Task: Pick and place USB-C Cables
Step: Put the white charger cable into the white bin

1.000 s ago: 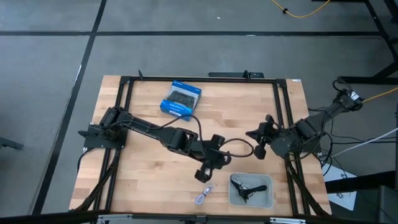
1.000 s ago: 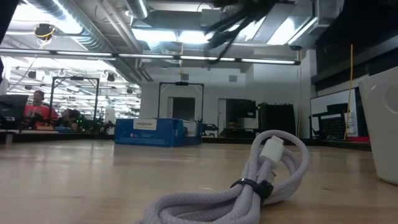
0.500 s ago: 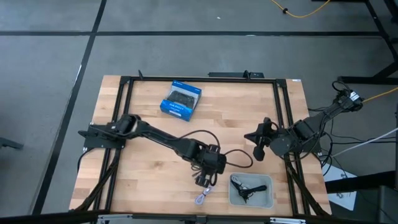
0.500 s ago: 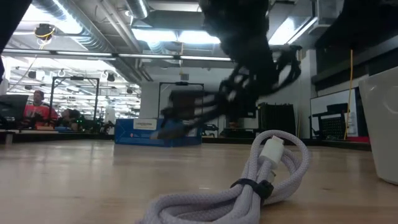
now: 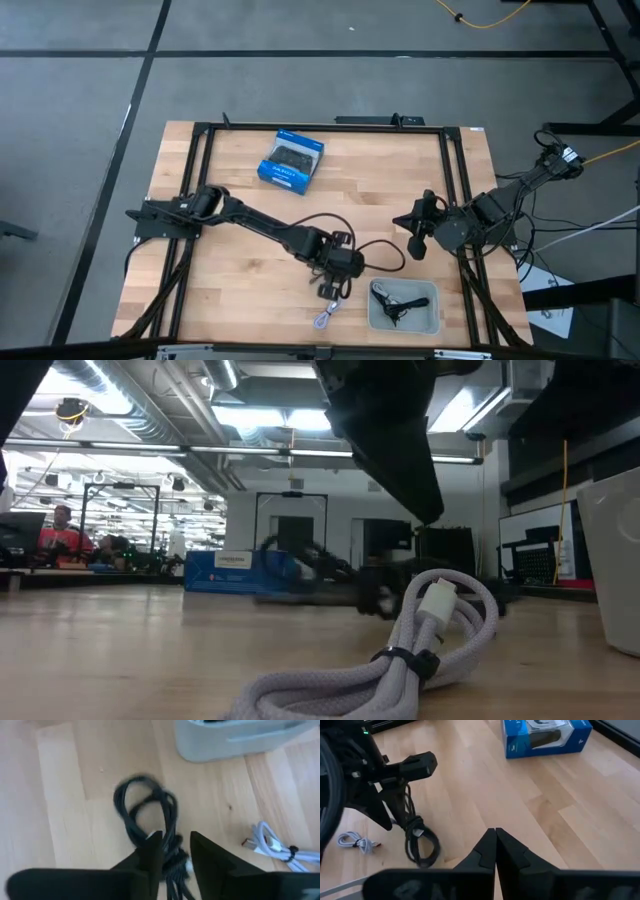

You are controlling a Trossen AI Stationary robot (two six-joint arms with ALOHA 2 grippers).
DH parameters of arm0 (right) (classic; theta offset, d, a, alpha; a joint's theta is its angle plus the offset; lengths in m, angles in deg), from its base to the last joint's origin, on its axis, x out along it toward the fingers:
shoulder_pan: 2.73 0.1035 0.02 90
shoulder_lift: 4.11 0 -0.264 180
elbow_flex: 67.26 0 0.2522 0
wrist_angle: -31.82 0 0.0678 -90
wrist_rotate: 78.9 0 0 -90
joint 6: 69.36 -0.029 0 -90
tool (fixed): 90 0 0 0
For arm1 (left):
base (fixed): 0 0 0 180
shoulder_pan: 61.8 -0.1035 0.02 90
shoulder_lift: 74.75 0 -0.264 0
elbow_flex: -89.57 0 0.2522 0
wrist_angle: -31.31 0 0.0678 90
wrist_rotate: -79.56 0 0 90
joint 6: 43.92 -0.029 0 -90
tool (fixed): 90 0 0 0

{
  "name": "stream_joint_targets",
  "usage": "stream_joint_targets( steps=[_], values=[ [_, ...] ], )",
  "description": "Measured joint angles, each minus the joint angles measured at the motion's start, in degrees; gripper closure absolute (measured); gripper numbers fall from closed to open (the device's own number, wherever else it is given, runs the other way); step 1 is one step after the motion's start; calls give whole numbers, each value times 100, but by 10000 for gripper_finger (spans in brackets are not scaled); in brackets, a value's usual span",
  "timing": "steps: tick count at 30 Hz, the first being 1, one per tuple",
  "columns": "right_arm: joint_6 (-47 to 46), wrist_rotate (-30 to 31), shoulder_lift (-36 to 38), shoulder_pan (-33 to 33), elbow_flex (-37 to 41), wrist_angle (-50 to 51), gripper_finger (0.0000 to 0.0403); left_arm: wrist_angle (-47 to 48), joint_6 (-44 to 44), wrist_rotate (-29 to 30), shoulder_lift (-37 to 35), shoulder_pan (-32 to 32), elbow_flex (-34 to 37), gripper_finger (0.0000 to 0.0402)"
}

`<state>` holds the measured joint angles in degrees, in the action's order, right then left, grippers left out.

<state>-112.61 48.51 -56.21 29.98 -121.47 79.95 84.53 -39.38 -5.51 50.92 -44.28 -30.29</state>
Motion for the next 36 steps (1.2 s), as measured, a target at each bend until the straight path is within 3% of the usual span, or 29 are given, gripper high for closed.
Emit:
stream_joint_targets(
  steps=[4, 9, 16, 24, 29, 36],
  values=[
    [0, -12, 0, -2, 0, 1, 397, 64, 18, 12, 0, 7, 0, 282],
    [0, -122, 0, 0, 0, 0, 397, 109, 749, -119, -94, 25, -160, 274],
    [7, -168, 0, -1, 0, 20, 397, 220, 3372, -665, -101, 149, -409, 275],
    [-4, -949, 0, 0, 0, 529, 397, 256, 5553, 20, -57, 648, -402, 276],
    [-10, -1175, 0, 0, 0, 632, 397, 398, 6257, 286, -22, 892, -402, 276],
    [-20, -1353, 0, 0, -2, 632, 397, 940, 6856, 87, 198, 1025, -389, 276]
  ],
)
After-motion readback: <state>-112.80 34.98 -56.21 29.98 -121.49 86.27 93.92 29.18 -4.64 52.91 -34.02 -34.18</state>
